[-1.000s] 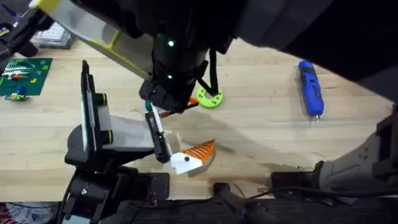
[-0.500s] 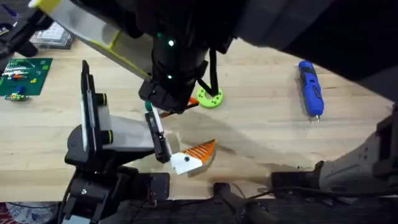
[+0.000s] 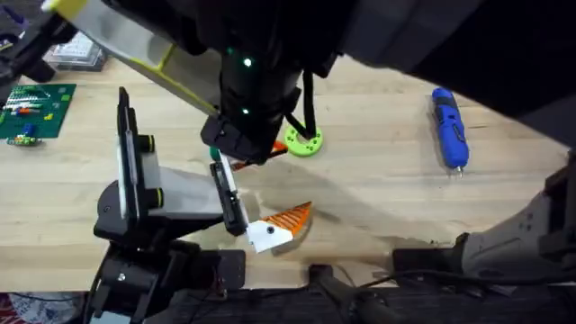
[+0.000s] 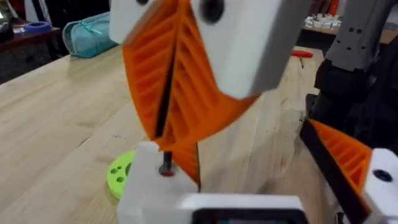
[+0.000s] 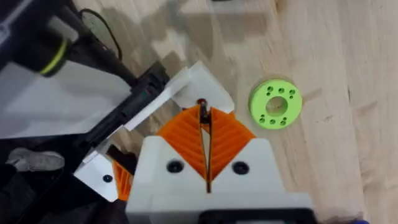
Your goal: Pick up the gripper from the table and insert it into the empty holder that is missing its gripper. Then pick up a screw, insert it into the mounting hole, and use the screwdriver to tighten it. Finally, clean up the table by picking up the vegetable and placing it into the bucket.
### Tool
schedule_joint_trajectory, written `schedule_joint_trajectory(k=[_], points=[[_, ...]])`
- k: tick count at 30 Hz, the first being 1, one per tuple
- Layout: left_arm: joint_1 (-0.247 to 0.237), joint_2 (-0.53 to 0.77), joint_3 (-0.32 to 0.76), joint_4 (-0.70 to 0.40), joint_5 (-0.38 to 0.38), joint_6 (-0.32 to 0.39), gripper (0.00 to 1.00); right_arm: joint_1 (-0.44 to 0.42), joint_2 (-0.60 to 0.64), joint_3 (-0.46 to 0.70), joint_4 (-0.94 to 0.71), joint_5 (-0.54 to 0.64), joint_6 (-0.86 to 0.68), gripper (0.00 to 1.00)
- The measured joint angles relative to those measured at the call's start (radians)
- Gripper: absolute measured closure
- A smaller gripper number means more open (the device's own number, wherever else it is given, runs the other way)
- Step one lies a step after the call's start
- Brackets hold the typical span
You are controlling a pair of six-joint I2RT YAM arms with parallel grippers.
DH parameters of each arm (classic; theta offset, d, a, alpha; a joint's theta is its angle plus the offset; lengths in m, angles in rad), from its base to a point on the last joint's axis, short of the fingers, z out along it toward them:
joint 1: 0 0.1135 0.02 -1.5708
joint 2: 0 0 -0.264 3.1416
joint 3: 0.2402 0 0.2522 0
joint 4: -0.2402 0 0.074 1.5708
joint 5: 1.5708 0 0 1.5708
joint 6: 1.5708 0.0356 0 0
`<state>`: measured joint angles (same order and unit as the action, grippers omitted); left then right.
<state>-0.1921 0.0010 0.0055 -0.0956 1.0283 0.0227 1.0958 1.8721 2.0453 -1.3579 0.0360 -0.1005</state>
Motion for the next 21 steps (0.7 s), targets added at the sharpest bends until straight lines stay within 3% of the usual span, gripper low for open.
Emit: schedule_joint_trajectory(k=[21], points=[[0.000, 0.000, 0.000, 0.000, 0.000, 0.000, 0.014, 0.000, 0.041, 0.000, -0.006, -0.028, 0.000, 0.993]])
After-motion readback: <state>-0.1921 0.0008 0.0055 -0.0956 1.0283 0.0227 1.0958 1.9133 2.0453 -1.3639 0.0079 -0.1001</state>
